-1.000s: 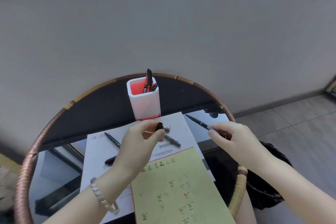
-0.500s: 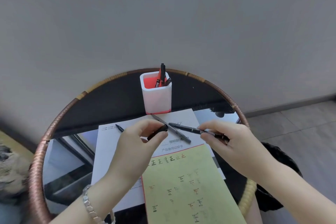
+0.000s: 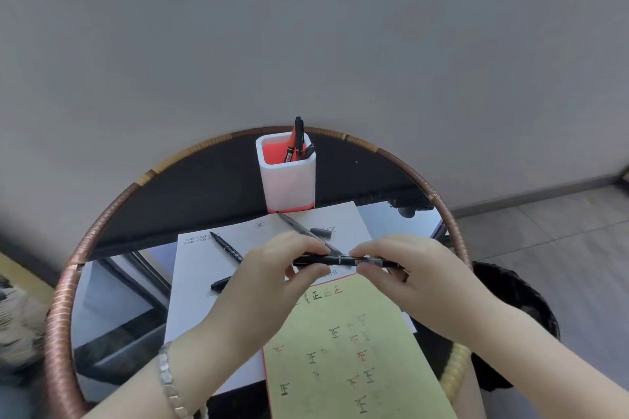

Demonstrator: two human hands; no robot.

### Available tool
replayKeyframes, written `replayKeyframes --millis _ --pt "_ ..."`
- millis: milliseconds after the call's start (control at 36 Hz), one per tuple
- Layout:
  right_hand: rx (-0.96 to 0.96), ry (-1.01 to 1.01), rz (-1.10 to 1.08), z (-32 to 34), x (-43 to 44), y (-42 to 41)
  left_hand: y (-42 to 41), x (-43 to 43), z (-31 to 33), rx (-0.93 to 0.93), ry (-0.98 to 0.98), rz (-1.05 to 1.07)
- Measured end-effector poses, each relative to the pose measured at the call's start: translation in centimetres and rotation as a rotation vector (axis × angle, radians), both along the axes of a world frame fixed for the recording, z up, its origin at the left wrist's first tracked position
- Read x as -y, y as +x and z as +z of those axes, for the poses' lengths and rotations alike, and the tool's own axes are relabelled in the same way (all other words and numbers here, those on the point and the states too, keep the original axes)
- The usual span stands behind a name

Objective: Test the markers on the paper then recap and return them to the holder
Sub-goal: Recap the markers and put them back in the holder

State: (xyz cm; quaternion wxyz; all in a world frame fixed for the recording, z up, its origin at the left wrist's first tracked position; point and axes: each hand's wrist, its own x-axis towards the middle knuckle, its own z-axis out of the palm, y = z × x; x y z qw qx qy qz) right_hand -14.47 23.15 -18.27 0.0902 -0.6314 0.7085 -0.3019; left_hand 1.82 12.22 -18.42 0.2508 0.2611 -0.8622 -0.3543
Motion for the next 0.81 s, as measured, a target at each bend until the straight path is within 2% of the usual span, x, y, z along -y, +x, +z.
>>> replayKeyframes --millis 194,306,444,611,722,806 --pt "-0.008 -0.125 -0.015 -0.4 1.5 0.2 -0.1 1.1 -0.1 0.059 -0.106 -0.059" --pt "-0.005 -0.18 -0.007 -0.1 2.2 0.3 -0.1 1.4 -0.1 0.024 -0.157 -0.066" --pt "0.082 -0.16 -0.02 0.2 2.6 0.5 -0.1 1.6 0.0 -0.006 -0.235 -0.085" --pt "0.402 -0.017 0.019 -0.5 2.7 0.1 0.0 1.8 -0.1 0.012 -0.394 -0.128" --pt "0.521 -0.008 0.045 0.0 3.0 0.0 -0.2 1.5 -0.3 -0.059 -0.428 -0.096" --pt "0.671 0.055 0.076 0.8 3.0 -0.5 -0.5 1.6 -0.3 -0.085 -0.534 -0.115"
